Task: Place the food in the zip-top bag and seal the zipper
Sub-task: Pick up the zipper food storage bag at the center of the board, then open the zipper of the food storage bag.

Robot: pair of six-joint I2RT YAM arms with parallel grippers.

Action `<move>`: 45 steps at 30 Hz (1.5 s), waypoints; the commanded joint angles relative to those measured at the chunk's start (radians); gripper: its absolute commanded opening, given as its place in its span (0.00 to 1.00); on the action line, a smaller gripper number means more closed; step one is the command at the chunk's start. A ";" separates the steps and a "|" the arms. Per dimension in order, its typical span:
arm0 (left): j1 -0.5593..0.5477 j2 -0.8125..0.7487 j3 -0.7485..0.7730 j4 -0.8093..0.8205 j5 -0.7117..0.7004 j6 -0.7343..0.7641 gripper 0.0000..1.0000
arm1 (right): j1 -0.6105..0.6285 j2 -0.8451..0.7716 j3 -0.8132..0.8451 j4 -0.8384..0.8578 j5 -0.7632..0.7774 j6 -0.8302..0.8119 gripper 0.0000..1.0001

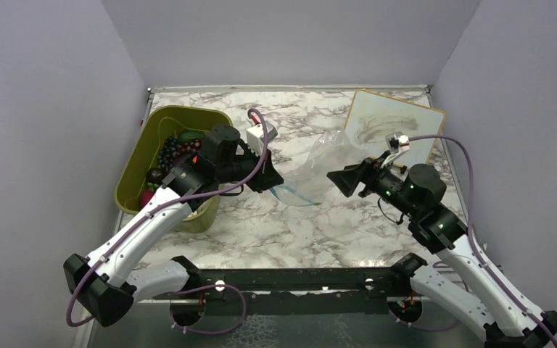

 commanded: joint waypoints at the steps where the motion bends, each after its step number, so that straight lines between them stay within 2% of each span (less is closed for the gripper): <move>1: 0.000 -0.028 -0.022 0.026 0.062 0.044 0.00 | -0.006 0.005 0.012 0.081 -0.021 -0.032 0.75; 4: -0.001 -0.028 -0.037 0.030 -0.005 0.007 0.00 | -0.006 0.000 -0.102 0.143 -0.064 0.023 0.75; 10: 0.000 -0.049 -0.090 0.130 -0.057 -0.211 0.00 | -0.006 -0.017 -0.208 0.211 -0.087 0.065 0.75; 13: 0.000 -0.067 -0.098 0.137 -0.123 -0.301 0.00 | -0.006 -0.005 -0.264 0.290 -0.122 0.002 0.75; 18: -0.001 -0.104 -0.109 0.138 -0.211 -0.443 0.00 | -0.006 0.058 -0.416 0.652 -0.116 -0.216 0.72; 23: 0.000 -0.105 -0.099 0.102 -0.284 -0.510 0.00 | -0.003 0.173 -0.425 0.820 -0.209 -0.292 0.73; 27: 0.000 -0.095 -0.099 0.097 -0.333 -0.589 0.00 | 0.075 0.294 -0.417 0.902 -0.088 -0.406 0.72; 31: 0.001 -0.075 -0.062 0.061 -0.363 -0.602 0.00 | 0.157 0.395 -0.455 1.105 -0.002 -0.556 0.74; 35: 0.000 -0.080 -0.060 0.054 -0.382 -0.651 0.00 | 0.187 0.527 -0.458 1.308 -0.016 -0.634 0.75; 45: 0.001 -0.097 -0.055 0.055 -0.375 -0.726 0.00 | 0.273 0.762 -0.423 1.558 0.052 -0.762 0.73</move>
